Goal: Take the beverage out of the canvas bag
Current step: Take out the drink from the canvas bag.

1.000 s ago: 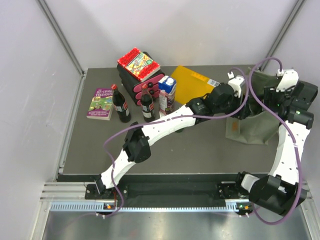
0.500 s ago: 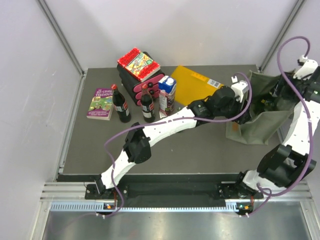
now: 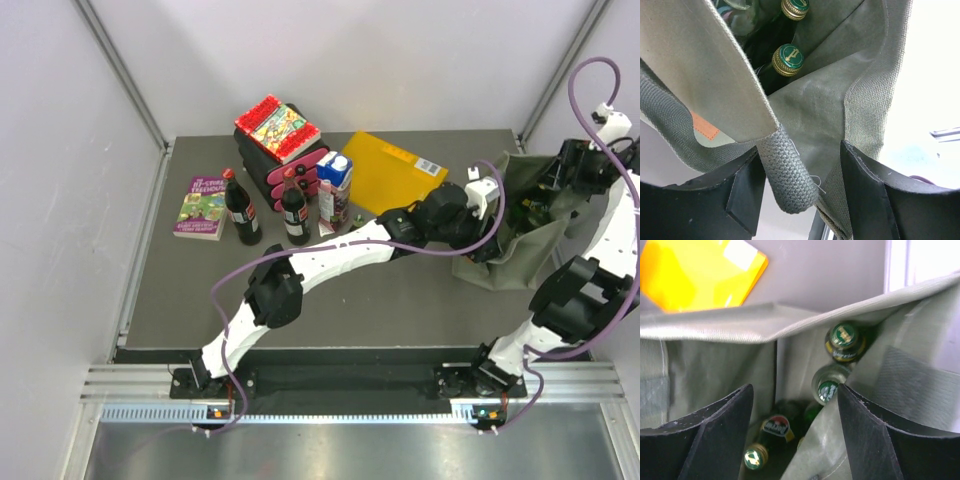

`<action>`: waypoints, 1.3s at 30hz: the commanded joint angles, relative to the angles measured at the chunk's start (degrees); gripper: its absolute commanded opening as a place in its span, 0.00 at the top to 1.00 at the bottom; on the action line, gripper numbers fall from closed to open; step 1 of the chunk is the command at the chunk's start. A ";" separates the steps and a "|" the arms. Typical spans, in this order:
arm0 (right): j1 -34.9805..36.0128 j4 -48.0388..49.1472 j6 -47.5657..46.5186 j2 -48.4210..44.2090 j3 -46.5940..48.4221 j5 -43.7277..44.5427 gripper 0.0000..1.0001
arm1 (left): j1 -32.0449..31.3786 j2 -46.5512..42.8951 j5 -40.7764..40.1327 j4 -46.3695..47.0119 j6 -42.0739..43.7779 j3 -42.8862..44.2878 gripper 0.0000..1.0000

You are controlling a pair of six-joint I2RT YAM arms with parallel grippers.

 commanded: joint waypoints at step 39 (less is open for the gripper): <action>7.71 14.73 1.34 14.15 5.25 27.35 0.30 | 3.85 9.16 4.03 7.70 -11.24 5.30 0.35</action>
